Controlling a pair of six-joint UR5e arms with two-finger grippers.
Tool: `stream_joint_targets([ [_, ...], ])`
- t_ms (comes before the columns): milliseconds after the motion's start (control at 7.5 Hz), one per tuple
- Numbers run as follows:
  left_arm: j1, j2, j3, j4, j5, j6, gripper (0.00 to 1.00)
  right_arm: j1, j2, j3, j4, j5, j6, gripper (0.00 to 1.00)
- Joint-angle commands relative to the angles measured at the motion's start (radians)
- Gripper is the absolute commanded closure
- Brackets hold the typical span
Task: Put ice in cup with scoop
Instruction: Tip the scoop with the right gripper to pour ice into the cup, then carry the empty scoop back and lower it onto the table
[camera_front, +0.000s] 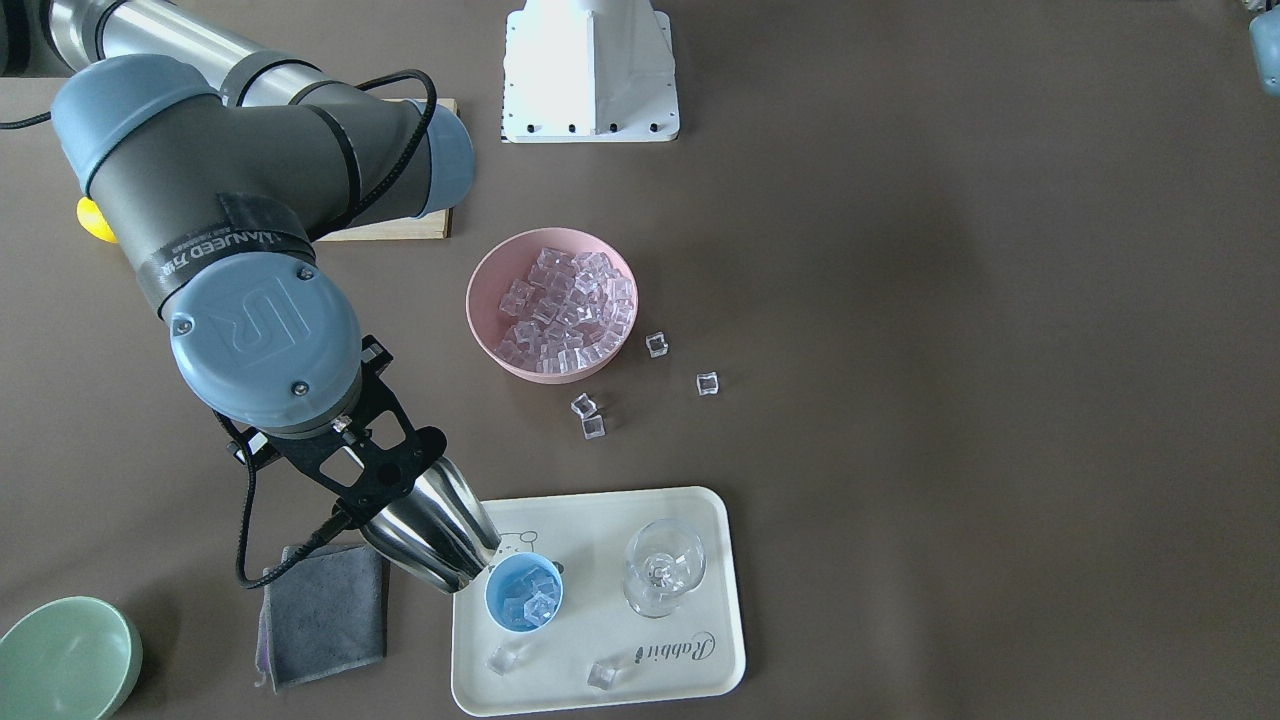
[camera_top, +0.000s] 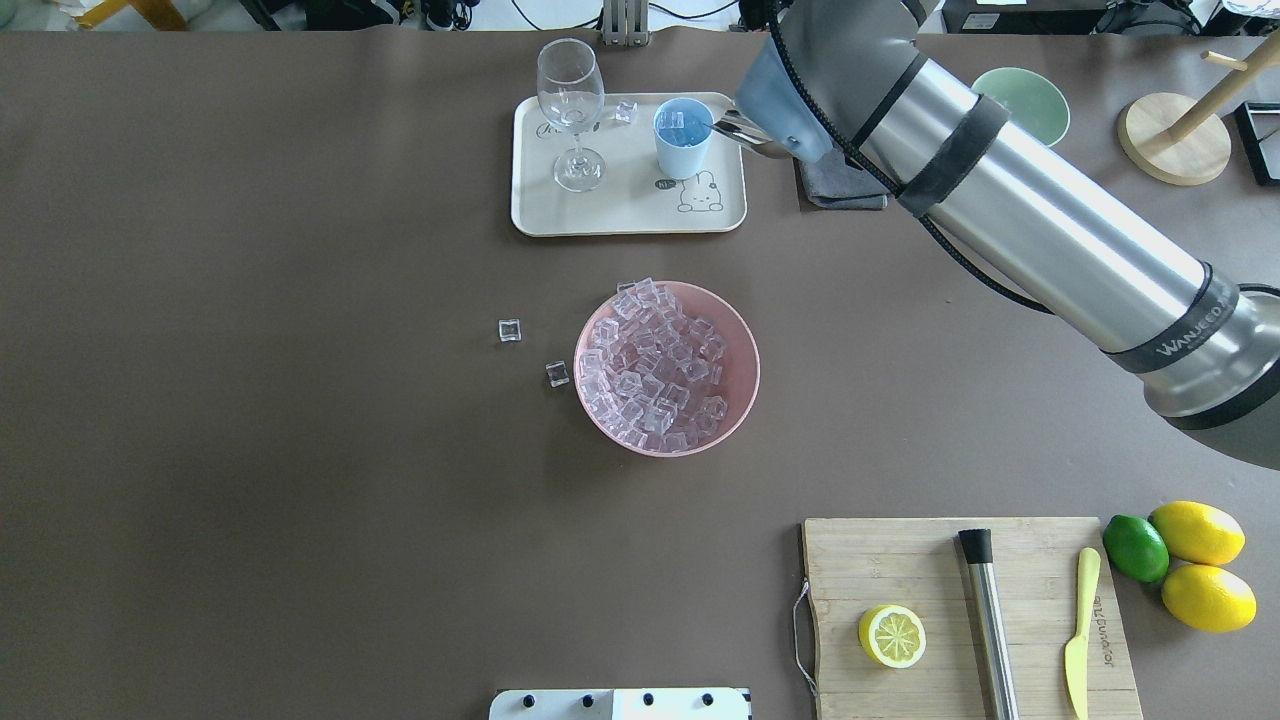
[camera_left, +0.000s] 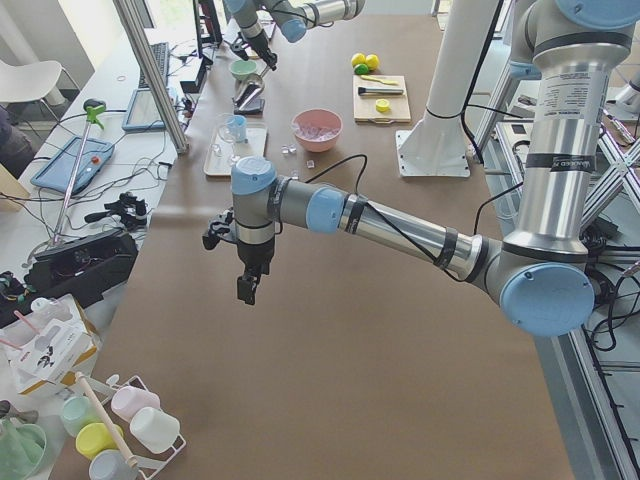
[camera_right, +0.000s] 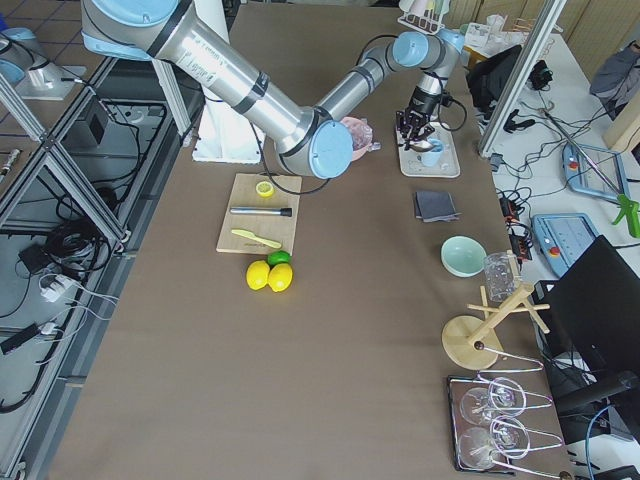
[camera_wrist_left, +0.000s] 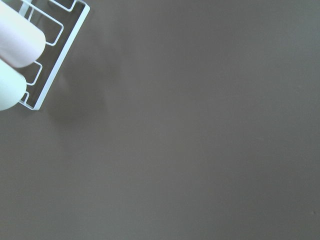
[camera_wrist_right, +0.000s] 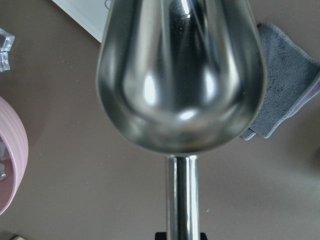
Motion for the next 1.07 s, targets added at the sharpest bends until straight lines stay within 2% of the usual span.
stream_joint_targets([
  [0, -0.053, 0.038, 0.084, -0.003, -0.140, 0.074, 0.01, 0.039, -0.203, 0.254, -0.024, 0.062, 0.025, 1.00],
  [133, -0.053, 0.040, 0.100, -0.006, -0.137, 0.076, 0.01, 0.073, -0.307, 0.365, -0.013, 0.096, 0.086, 1.00],
  [267, -0.053, 0.040, 0.111, -0.006, -0.136, 0.074, 0.01, 0.107, -0.401, 0.440, 0.014, 0.135, 0.239, 1.00],
  [400, -0.053, 0.038, 0.108, -0.006, -0.136, 0.074, 0.01, 0.133, -0.511, 0.496, 0.096, 0.162, 0.306, 1.00],
  [667, -0.057, 0.041, 0.104, -0.006, -0.134, 0.074, 0.01, 0.141, -0.677, 0.574, 0.253, 0.161, 0.508, 1.00],
  [933, -0.108, 0.065, 0.101, -0.008, -0.134, 0.076, 0.01, 0.166, -0.862, 0.637, 0.359, 0.163, 0.606, 1.00],
])
